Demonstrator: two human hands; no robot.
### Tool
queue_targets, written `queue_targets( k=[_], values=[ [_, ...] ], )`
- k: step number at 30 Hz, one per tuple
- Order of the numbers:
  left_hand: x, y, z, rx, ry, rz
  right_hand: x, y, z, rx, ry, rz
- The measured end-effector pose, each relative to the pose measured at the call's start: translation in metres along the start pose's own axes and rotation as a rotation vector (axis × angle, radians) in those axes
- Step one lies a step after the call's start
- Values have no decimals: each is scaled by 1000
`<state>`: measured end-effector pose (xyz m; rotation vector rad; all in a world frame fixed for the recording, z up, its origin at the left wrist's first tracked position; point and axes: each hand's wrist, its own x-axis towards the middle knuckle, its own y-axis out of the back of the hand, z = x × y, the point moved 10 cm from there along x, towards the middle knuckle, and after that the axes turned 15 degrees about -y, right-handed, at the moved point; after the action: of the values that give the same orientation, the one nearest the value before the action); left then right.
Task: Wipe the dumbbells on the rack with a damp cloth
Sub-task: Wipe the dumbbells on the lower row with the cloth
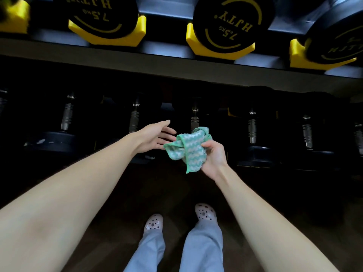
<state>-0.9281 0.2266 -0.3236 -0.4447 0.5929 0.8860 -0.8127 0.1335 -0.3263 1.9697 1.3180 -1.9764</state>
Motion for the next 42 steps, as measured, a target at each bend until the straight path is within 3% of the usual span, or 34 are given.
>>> queue_targets(
  k=[5, 10, 13, 15, 17, 20, 25, 28, 30, 33, 37, 42],
  values=[
    [0, -16, 17, 24, -56, -141, -2, 4, -30, 14, 36, 1],
    [15, -11, 51, -36, -220, 61, 7, 12, -62, -128, 108, 117],
    [23, -16, 71, 73, -327, 203, 11, 12, -81, -274, 178, 267],
    [27, -30, 81, 118, -389, 243, 14, 12, -84, -268, 166, 321],
    [33, -52, 88, 183, -425, 207, 20, 12, -84, -144, 74, 259],
    [42, -81, 88, 369, -360, 66, 19, 10, -89, 59, -38, 112],
    [49, -107, 73, 446, -221, -220, 28, 29, -108, -96, -64, 202],
    [57, -80, 75, 225, -252, 28, 34, 49, -124, -167, 7, 337],
    [66, -48, 60, 70, -188, 250, 36, 68, -142, -291, 106, 507],
    [75, -11, 15, 213, 18, 369, 38, 80, -161, -644, 220, 719],
    [79, 16, -20, 503, 109, 395, 57, 65, -158, -1006, 288, 750],
    [92, -10, -37, 413, 118, 161, 80, 21, -157, -1318, 469, 744]
  ],
)
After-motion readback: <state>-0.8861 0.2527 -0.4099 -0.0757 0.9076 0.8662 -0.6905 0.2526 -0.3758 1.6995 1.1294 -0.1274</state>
